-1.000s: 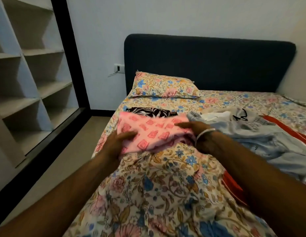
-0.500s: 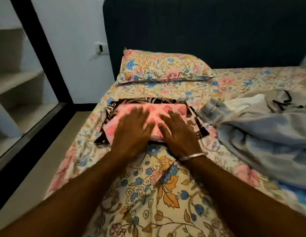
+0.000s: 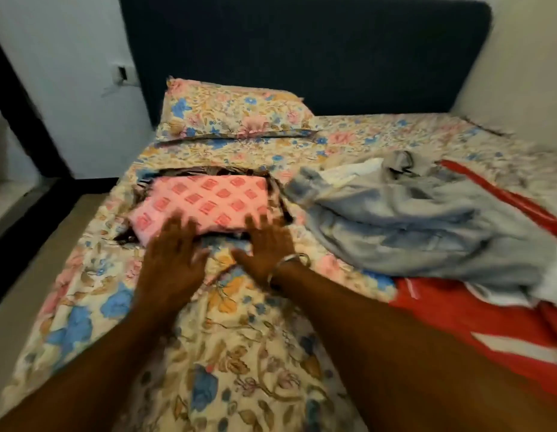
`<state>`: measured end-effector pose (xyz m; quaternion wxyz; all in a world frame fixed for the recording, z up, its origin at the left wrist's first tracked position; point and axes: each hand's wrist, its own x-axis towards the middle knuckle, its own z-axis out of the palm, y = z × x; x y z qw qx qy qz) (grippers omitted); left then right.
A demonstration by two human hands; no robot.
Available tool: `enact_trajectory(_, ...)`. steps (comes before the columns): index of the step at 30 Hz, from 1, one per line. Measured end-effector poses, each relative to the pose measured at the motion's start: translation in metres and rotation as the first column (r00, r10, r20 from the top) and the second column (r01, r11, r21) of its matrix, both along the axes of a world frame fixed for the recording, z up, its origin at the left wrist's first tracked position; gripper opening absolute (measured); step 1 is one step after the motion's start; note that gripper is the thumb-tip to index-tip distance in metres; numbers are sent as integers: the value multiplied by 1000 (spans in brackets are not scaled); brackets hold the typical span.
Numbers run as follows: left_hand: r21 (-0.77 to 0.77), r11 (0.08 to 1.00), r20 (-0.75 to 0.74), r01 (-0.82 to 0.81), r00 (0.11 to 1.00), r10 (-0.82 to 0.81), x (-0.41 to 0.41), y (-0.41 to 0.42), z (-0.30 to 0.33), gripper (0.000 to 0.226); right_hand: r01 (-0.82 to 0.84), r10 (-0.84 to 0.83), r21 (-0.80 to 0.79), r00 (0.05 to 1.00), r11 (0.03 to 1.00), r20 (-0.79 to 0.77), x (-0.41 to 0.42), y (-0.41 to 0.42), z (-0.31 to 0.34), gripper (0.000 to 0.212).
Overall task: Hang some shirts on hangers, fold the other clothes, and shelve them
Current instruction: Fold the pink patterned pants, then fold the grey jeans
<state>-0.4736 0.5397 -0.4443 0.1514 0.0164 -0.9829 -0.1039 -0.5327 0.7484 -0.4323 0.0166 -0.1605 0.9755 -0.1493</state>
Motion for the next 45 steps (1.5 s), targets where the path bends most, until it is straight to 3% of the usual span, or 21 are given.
enact_trajectory(6,-39,999,286,11,958,0,72,17,19,80,-43,33,70,989,997,141,90,45,16,73)
enact_trajectory(11,20,1000,320,21,947,-26,132,29,20,81,-41,27,69,983,997,181,143,69,27,77)
enact_trajectory(14,114,993,361,9,931,-51,162,55,43,71,37,5,-159,967,987,254,162,88,57,63)
enact_trajectory(17,276,961,279,2,957,-82,174,85,70,36,314,-229,-541,948,780,220,163,117,94,32)
enact_trajectory(21,372,927,115,47,989,-96,152,128,95,51,525,-529,-754,801,395,281,150,163,131,24)
enact_trajectory(25,431,884,-26,181,982,-189,118,187,122,54,598,-673,-794,633,112,382,124,192,130,35)
enact_trajectory(28,456,838,-125,301,953,-274,85,223,133,55,691,-636,-713,498,-119,589,97,203,122,57)
enact_trajectory(31,416,816,-198,401,916,-349,49,255,133,59,664,-509,-697,515,-272,689,75,213,108,65)
enact_trajectory(34,286,846,-181,450,892,-414,7,287,133,66,655,-477,-714,558,-249,679,58,220,87,58)
enact_trajectory(38,45,865,-23,501,866,-500,-53,334,144,80,606,-535,-772,594,-193,600,40,229,68,30)
enact_trajectory(40,-80,871,50,485,874,-483,-72,347,137,69,595,-571,-788,595,-160,565,39,232,67,26)
enact_trajectory(42,-139,865,64,482,876,-477,-79,355,124,45,574,-617,-802,575,-163,537,41,235,71,31)
enact_trajectory(45,-94,875,36,475,880,-474,-69,350,108,26,592,-633,-780,529,-203,566,46,230,76,49)
